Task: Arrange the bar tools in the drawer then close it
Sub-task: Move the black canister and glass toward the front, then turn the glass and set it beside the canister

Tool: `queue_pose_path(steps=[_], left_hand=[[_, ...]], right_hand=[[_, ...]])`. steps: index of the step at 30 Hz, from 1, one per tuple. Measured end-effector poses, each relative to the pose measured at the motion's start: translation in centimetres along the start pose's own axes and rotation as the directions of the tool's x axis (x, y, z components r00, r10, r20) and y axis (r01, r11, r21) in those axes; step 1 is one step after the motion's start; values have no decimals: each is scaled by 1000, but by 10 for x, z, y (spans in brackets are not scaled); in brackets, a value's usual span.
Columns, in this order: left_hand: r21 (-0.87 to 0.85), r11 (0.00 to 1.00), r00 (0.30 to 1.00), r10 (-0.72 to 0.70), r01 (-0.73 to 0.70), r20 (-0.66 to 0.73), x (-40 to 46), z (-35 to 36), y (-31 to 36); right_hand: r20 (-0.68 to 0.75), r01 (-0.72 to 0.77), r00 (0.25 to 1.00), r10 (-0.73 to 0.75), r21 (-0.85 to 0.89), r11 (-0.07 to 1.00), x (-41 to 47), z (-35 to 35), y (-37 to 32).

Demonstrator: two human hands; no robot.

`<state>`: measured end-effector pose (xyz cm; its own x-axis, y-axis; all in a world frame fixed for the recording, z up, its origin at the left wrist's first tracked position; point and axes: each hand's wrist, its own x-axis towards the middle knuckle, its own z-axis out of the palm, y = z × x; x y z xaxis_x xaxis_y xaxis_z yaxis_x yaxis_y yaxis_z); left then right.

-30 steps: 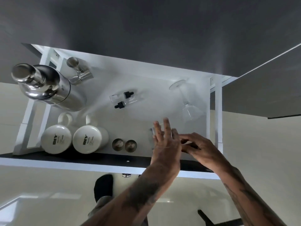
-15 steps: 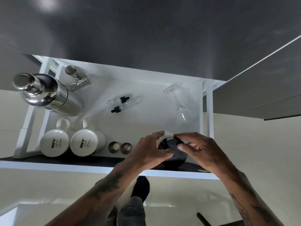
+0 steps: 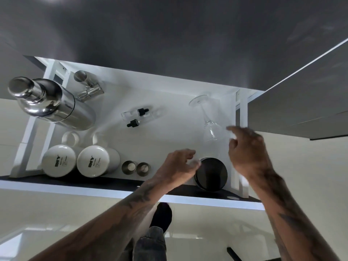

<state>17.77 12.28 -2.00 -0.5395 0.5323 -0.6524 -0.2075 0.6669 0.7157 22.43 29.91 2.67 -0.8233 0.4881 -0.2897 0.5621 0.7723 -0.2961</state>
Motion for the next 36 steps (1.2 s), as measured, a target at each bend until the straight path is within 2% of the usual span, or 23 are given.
queue_pose_path(steps=[1, 3, 8, 11, 13, 15, 18, 20, 22, 24, 28, 31, 33, 36], left_hand=[[-32, 999, 998, 19, -21, -68, 5, -4, 2], [-49, 998, 989, 31, -38, -147, 18, -9, 10], [53, 997, 988, 71, -64, -137, 49, 1, 47], [77, 995, 986, 68, -56, -153, 52, 6, 54], [121, 990, 986, 92, -75, -142, 51, 7, 48], [157, 982, 984, 122, -101, -128, 51, 9, 41], [271, 948, 967, 212, -168, -143, 55, 10, 36], [320, 915, 934, 311, -246, -173, 50, 3, 37], [270, 905, 884, 395, -328, -250, 43, -10, 39], [213, 908, 841, 415, -361, -346, 37, -32, 42], [18, 938, 884, 332, -345, -330, 29, -74, 34], [-199, 936, 926, 223, -291, -303, 17, -91, 19], [-390, 896, 959, 113, -211, -260, 7, -98, 14], [-667, 742, 973, -195, 66, -120, -2, -99, 9]], right_hand=[[6, 30, 1000, -30, -33, 999, 14, -4, 2], [113, 92, 990, -82, -90, 992, 38, -7, 5], [339, 294, 915, -217, -193, 936, 66, -4, 10], [454, 292, 873, -179, -191, 937, 72, -7, 14], [463, 279, 864, -197, -116, 953, 70, -8, 18], [434, 335, 860, -268, -85, 938, 65, -5, 19], [342, 455, 855, -389, -136, 880, 54, -1, 20], [271, 467, 865, -422, -130, 874, 51, -8, 15], [188, 445, 885, -427, -70, 893, 51, -18, 5], [126, 365, 921, -367, 39, 930, 53, -25, -9], [224, 94, 961, -163, 290, 952, 54, -25, -38], [308, -41, 948, -75, 352, 935, 51, -20, -54], [350, -63, 935, -61, 331, 941, 49, -14, -59], [336, -114, 942, -26, 389, 914, 37, -20, -66]])
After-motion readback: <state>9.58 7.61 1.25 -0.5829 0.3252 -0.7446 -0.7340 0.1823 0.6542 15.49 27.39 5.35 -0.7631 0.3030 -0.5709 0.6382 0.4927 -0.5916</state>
